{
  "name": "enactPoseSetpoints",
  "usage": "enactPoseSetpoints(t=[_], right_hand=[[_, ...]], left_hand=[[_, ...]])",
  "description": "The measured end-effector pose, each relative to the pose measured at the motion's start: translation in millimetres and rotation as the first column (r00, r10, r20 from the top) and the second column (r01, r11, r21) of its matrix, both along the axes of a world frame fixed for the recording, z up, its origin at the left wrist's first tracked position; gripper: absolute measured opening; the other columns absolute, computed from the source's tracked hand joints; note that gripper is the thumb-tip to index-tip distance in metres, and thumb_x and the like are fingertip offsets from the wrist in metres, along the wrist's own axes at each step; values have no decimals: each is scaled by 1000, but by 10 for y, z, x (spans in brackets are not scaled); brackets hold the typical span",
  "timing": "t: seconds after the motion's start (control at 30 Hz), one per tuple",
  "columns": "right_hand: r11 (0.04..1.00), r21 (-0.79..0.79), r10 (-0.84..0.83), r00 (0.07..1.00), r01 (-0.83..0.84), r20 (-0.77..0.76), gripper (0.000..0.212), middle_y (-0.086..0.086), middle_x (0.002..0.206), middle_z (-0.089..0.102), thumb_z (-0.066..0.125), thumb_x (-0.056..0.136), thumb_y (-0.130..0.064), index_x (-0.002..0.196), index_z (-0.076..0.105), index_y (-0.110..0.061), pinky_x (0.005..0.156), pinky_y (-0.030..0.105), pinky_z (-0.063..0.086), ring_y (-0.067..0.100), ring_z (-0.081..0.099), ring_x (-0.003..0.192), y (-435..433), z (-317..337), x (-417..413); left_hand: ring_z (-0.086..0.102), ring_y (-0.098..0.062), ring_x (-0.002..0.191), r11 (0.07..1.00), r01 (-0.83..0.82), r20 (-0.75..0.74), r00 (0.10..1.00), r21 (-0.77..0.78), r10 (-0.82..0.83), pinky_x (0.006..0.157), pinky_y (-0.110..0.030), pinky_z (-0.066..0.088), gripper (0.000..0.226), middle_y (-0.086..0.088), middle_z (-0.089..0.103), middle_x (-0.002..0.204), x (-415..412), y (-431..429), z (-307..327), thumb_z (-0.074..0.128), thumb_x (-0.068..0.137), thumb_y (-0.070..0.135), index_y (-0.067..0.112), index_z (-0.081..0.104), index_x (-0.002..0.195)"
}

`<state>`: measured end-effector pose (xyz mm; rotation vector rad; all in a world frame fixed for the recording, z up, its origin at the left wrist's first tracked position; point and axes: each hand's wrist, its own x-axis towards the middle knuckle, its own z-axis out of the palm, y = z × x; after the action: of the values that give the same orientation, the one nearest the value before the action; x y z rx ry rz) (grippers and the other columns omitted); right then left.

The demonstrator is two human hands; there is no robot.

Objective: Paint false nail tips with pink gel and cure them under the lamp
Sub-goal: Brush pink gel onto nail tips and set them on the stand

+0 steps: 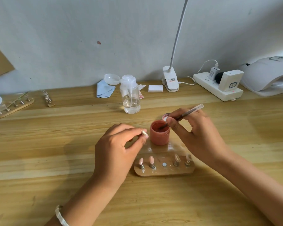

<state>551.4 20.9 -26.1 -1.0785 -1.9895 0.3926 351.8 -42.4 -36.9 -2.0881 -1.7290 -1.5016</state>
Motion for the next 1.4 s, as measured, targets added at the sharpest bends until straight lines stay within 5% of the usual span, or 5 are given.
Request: enactPoseSetpoints(t=[0.17, 0.3, 0.5, 0.73, 1.4], right_hand=[[1000, 13, 12, 1000, -13, 20, 23, -19, 98, 70, 54, 95, -40, 98, 72, -26, 93, 34, 45, 4, 55, 102, -8, -18, -2], [999, 33, 11, 1000, -10, -25, 9, -23, 92, 67, 59, 96, -35, 93, 67, -33, 77, 9, 38, -7, 54, 97, -2, -18, 5], [1000, -18, -3, 946, -3, -325, 16, -13, 79, 71, 61, 97, -34, 86, 70, -27, 76, 12, 43, 1, 64, 83, -3, 17, 89], [973, -156, 7, 695, -171, -719, 20, -7, 68, 70, 61, 91, -31, 85, 71, -15, 75, 10, 45, 0, 64, 71, -47, 87, 132], [897, -106, 225, 649, -429, -727, 19, -3, 75, 74, 53, 97, -14, 92, 66, -1, 76, 9, 48, 2, 69, 77, -206, 39, 0]], left_hand=[[58, -10, 61, 1000, 9, 27, 1000, -15, -9, 52, -26, 44, 10, 9, 71, 77, -21, -3, 2, 80, 81, 19, 15, 81, 90], [60, -9, 65, 999, 21, 51, 999, -38, -20, 54, -21, 40, 10, 11, 69, 78, -11, -1, -8, 79, 81, 19, 16, 80, 91], [64, -7, 70, 996, 50, 108, 993, -72, -42, 59, -14, 43, 13, 11, 71, 82, -21, 16, -14, 79, 82, 11, 15, 80, 94], [70, -12, 77, 974, 187, 357, 925, -126, -131, 63, -22, 52, 17, 11, 75, 85, -5, 24, -36, 82, 77, 8, 20, 80, 89], [69, -16, 71, 960, 245, 415, 894, -137, -169, 62, -24, 49, 14, 9, 75, 78, 5, 33, -30, 85, 69, 25, 18, 79, 80]])
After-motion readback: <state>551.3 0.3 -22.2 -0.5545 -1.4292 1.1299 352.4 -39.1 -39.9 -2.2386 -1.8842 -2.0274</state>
